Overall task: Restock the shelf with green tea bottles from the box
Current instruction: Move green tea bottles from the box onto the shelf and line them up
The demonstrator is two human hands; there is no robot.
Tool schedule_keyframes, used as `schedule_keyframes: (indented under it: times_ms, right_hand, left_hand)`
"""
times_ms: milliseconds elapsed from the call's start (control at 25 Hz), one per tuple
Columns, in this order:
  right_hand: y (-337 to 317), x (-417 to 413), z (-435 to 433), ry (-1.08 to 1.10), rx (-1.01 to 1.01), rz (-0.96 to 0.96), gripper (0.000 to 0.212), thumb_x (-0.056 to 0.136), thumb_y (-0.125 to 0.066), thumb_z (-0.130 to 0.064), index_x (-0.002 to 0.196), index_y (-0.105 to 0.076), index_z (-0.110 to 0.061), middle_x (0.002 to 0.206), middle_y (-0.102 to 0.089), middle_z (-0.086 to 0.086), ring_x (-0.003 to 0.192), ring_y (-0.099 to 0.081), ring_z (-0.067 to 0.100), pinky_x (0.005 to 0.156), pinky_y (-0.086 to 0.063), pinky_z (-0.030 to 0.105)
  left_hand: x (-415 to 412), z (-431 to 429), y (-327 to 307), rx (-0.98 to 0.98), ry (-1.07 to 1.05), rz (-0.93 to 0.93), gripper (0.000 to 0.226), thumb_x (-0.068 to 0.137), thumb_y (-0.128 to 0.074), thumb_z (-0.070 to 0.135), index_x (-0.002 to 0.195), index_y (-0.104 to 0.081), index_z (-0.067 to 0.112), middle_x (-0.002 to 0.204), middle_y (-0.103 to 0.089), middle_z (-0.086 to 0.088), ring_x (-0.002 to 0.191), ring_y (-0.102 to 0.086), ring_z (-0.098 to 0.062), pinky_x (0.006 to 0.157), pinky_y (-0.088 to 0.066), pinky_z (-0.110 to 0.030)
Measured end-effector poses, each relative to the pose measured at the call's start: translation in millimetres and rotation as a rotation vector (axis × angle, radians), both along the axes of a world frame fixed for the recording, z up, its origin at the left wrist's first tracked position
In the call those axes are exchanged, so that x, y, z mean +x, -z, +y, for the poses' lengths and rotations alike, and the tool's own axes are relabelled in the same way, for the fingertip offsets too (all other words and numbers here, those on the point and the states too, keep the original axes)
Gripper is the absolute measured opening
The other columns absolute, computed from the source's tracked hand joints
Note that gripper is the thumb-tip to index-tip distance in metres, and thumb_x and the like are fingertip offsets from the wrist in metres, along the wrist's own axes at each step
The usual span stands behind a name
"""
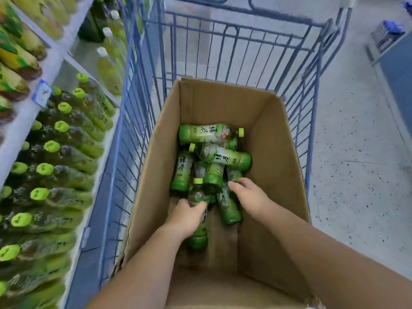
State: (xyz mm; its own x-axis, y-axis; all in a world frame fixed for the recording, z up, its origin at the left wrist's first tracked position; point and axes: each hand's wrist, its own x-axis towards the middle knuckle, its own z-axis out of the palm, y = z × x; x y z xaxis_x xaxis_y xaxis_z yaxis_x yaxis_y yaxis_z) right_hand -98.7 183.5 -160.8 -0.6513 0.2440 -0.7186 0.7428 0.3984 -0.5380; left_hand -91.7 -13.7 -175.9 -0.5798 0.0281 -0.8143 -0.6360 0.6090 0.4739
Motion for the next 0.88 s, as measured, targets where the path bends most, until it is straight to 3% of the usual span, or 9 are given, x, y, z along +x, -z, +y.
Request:
schedule_keyframes:
  times_ms: [240, 400, 520, 680, 800, 880]
  right_hand:
    - [41.2, -59.5, 14.1, -0.06, 0.16, 0.027, 0.066, 0.1, -0.047, -0.052, 0.153, -0.04, -0.014, 0.141, -0.055, 0.009, 0.121, -0.054, 0.029, 0.086, -0.036, 0.03]
    - [54.6, -90.7, 19.4, -0.206, 0.381, 0.076, 0.059, 0.098, -0.05, -0.048, 0.145, -0.046, -0.012, 0.144, -0.047, 0.016, 0.127, -0.048, 0.037, 0.097, -0.042, 0.039]
    - [61.3, -108.0, 25.6, -0.431, 0.575, 0.076, 0.066, 0.094, -0.057, -0.047, 0.146, -0.043, -0.009, 0.146, -0.04, 0.018, 0.138, -0.036, 0.039, 0.11, -0.034, 0.042]
    - [69.8, -123.0, 30.4, -0.547, 0.586, -0.008, 0.077, 0.08, -0.074, -0.045, 0.141, -0.045, -0.01, 0.141, -0.047, 0.015, 0.133, -0.04, 0.038, 0.105, -0.04, 0.043]
    - [79.9, -121.5, 28.6, -0.607, 0.684, 0.037, 0.082, 0.073, -0.084, -0.045, 0.135, -0.044, -0.009, 0.135, -0.052, 0.014, 0.129, -0.045, 0.037, 0.101, -0.041, 0.044]
    - [83.2, -121.0, 29.5, -0.677, 0.746, 0.103, 0.075, 0.076, -0.084, -0.042, 0.13, -0.044, -0.01, 0.132, -0.053, 0.015, 0.126, -0.048, 0.038, 0.099, -0.042, 0.044]
  left_hand:
    - [-17.2, 22.4, 53.4, -0.169, 0.023, -0.012, 0.092, 0.085, -0.069, 0.053, 0.152, -0.028, 0.005, 0.151, -0.04, -0.014, 0.136, -0.044, -0.035, 0.111, -0.04, -0.043]
    - [-11.5, 28.6, 77.2, -0.273, 0.062, 0.022, 0.088, 0.079, -0.081, 0.044, 0.145, -0.037, 0.005, 0.148, -0.038, -0.013, 0.136, -0.043, -0.033, 0.109, -0.041, -0.039]
    - [-7.3, 33.1, 88.9, -0.333, 0.076, 0.075, 0.091, 0.071, -0.089, 0.045, 0.138, -0.04, 0.009, 0.145, -0.04, -0.01, 0.136, -0.042, -0.031, 0.108, -0.04, -0.042]
    - [-1.1, 37.7, 99.3, -0.37, 0.086, 0.118, 0.102, 0.066, -0.093, 0.045, 0.14, -0.033, 0.01, 0.146, -0.038, -0.01, 0.137, -0.04, -0.03, 0.108, -0.039, -0.04]
    - [-0.1, 36.5, 104.0, -0.362, 0.083, 0.145, 0.093, 0.068, -0.092, 0.041, 0.136, -0.037, 0.011, 0.144, -0.04, -0.01, 0.135, -0.041, -0.03, 0.109, -0.039, -0.039]
    - [-0.8, 35.6, 102.6, -0.337, 0.068, 0.137, 0.089, 0.067, -0.092, 0.038, 0.135, -0.04, 0.012, 0.141, -0.04, -0.009, 0.133, -0.044, -0.031, 0.108, -0.042, -0.039]
